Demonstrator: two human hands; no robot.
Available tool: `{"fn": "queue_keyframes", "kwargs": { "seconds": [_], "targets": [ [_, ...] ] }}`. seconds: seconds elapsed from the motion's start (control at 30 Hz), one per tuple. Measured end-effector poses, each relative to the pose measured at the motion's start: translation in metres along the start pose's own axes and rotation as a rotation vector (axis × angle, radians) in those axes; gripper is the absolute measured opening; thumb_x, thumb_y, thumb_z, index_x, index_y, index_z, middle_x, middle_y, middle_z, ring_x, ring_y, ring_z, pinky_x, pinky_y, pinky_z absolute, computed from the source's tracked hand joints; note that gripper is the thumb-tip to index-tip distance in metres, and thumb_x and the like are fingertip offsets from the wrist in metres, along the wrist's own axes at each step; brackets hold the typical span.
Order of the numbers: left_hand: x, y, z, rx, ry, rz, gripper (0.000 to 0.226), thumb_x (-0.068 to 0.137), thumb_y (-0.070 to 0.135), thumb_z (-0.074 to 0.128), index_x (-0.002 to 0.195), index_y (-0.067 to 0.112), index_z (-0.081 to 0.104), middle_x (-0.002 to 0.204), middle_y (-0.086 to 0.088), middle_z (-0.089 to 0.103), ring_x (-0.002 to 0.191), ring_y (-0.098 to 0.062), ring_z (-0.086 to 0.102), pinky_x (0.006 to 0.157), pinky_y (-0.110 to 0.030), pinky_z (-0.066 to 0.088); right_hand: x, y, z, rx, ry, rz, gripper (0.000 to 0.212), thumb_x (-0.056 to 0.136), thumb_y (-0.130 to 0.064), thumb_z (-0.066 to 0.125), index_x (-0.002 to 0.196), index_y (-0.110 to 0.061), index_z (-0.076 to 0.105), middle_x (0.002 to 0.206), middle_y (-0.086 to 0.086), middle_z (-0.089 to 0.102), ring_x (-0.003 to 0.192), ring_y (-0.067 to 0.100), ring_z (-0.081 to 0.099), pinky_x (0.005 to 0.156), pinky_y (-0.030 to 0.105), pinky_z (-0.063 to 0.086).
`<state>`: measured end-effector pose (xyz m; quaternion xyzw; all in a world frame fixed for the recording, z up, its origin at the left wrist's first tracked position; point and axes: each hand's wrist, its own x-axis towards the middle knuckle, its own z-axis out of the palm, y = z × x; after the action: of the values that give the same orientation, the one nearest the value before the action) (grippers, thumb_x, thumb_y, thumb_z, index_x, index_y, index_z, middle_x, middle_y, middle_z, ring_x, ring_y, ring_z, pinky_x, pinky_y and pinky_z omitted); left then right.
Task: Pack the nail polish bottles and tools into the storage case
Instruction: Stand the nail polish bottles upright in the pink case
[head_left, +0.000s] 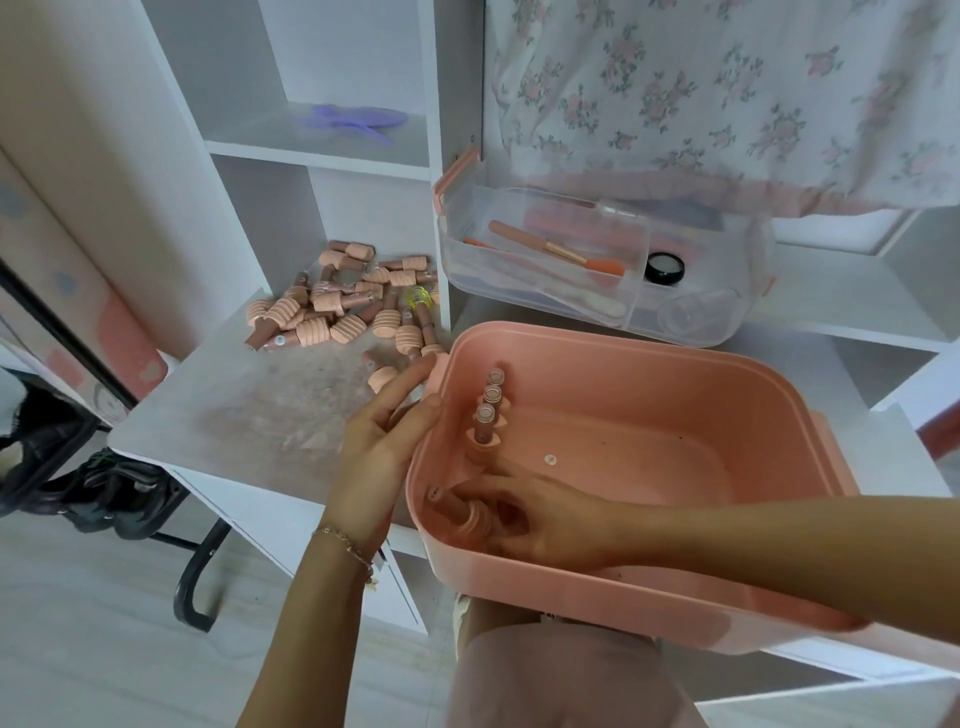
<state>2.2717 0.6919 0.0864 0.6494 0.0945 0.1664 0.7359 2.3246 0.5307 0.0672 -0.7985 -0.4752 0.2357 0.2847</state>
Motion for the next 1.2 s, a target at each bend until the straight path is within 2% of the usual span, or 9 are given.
{"fn": "queue_keyframes", "kwargs": {
  "seconds": [0.1,0.27,0.37,0.5,0.73,0.87,1.0,1.1,1.2],
  "targets": [
    [0.000,-0.001,-0.001,0.000,-0.001,0.001,0.030,0.086,0.012,0.056,0.109,0.029,0.062,0.092,0.018,0.072,0.088,-0.001,0.067,0.069,-0.014,0.052,0.001,0.001,0.002,-0.031,0.056,-0.001,0.025,0.082,-0.021,0.064,0.107,-0.016,0.060,0.101,-0.002,0.048,0.084,0.010,0.045,0.076,0.021,0.039],
    [-0.001,-0.002,-0.001,-0.024,0.006,-0.006,0.030,0.085,0.011,0.056,0.110,0.027,0.062,0.092,0.015,0.073,0.086,-0.002,0.068,0.067,-0.015,0.052,-0.005,0.012,0.003,-0.069,0.209,0.089,0.017,0.081,-0.023,0.064,0.092,-0.018,0.052,0.067,-0.017,0.045,0.062,0.004,0.042,0.063,0.021,0.030],
    [-0.001,-0.002,0.000,-0.033,0.015,-0.012,0.032,0.085,0.012,0.057,0.113,0.026,0.062,0.094,0.014,0.073,0.088,-0.004,0.068,0.069,-0.017,0.053,-0.003,0.015,0.002,-0.085,0.238,0.129,0.016,0.082,-0.027,0.062,0.087,-0.024,0.047,0.072,-0.015,0.048,0.068,0.008,0.045,0.063,0.022,0.030],
    [-0.001,-0.002,0.001,-0.034,0.018,-0.017,0.032,0.086,0.011,0.056,0.113,0.027,0.062,0.097,0.014,0.072,0.091,-0.005,0.068,0.070,-0.017,0.053,-0.007,0.019,0.006,-0.083,0.236,0.124,0.016,0.083,-0.022,0.058,0.098,-0.022,0.054,0.085,-0.004,0.062,0.077,0.014,0.055,0.067,0.023,0.037],
    [-0.001,-0.001,-0.001,-0.004,0.051,-0.029,0.030,0.085,0.012,0.058,0.108,0.031,0.065,0.119,0.002,0.066,0.111,-0.015,0.061,0.096,-0.037,0.048,-0.004,0.020,0.013,-0.011,0.280,0.184,0.012,0.086,-0.022,0.057,0.095,-0.015,0.055,0.086,0.000,0.067,0.082,0.020,0.060,0.073,0.025,0.038],
    [0.005,0.001,-0.003,0.001,0.018,-0.019,0.030,0.086,0.008,0.057,0.107,0.029,0.066,0.115,0.005,0.067,0.109,-0.012,0.062,0.092,-0.027,0.051,0.004,0.016,0.014,0.012,0.349,0.225,0.015,0.085,-0.025,0.059,0.082,-0.026,0.045,0.069,-0.018,0.053,0.076,0.015,0.056,0.065,0.020,0.031],
    [0.010,0.000,-0.005,0.004,-0.009,-0.011,0.030,0.086,0.008,0.057,0.109,0.026,0.066,0.115,0.006,0.067,0.107,-0.007,0.062,0.085,-0.018,0.051,0.010,0.013,0.013,0.052,0.392,0.253,0.017,0.084,-0.024,0.061,0.080,-0.028,0.045,0.078,-0.008,0.061,0.079,0.018,0.058,0.067,0.026,0.040],
    [0.010,-0.001,-0.005,-0.015,-0.010,-0.012,0.030,0.086,0.009,0.057,0.104,0.031,0.067,0.109,0.013,0.069,0.104,-0.005,0.063,0.081,-0.015,0.051,0.013,0.012,0.013,0.062,0.426,0.244,0.022,0.083,-0.020,0.063,0.077,-0.030,0.044,0.075,-0.010,0.060,0.077,0.017,0.057,0.061,0.020,0.033],
    [0.010,-0.001,-0.004,-0.019,-0.004,-0.009,0.029,0.085,0.010,0.058,0.104,0.031,0.067,0.109,0.012,0.069,0.106,-0.006,0.063,0.086,-0.017,0.051,0.015,0.012,0.012,0.080,0.438,0.267,0.026,0.082,-0.018,0.063,0.074,-0.031,0.042,0.067,-0.019,0.053,0.068,0.010,0.051,0.059,0.017,0.029]
  ]
}}
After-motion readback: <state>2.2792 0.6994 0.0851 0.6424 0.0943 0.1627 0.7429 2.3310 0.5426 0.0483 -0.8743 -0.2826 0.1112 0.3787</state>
